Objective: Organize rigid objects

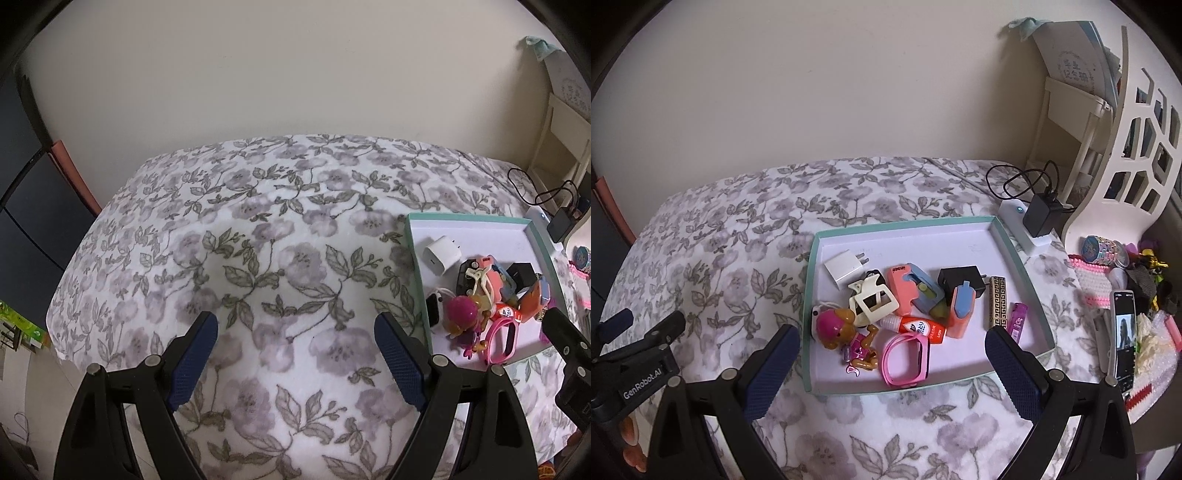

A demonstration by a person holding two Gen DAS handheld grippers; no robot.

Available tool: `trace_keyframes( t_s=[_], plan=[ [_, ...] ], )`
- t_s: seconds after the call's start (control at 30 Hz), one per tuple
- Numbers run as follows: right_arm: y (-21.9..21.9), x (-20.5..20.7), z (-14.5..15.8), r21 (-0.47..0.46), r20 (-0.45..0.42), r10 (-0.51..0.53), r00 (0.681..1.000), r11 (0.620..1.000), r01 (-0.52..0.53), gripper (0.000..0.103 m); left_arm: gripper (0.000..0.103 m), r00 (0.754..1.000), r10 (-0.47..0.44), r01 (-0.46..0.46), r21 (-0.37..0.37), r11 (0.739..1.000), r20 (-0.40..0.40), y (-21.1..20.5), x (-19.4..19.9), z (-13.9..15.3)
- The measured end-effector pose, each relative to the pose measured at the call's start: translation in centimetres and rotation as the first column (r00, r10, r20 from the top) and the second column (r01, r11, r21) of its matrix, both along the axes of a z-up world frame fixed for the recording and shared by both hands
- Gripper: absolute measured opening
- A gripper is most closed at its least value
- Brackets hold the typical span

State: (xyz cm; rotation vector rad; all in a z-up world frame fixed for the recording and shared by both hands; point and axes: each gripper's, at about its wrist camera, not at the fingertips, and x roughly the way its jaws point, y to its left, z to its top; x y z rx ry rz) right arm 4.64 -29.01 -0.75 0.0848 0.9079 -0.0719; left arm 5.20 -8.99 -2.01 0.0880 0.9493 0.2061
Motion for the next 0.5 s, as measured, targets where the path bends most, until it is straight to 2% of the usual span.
trace_keyframes(
  t_s=[0.5],
  plan=[
    [-0.09, 0.73, -0.85, -0.014, -0.041, 0.003, 0.999, 1.0, -0.004, 0.102, 0.087, 1.0, -0.004, 0.004, -0.007, 1.0, -0.022, -0.07, 0.2, -0.3]
  ],
)
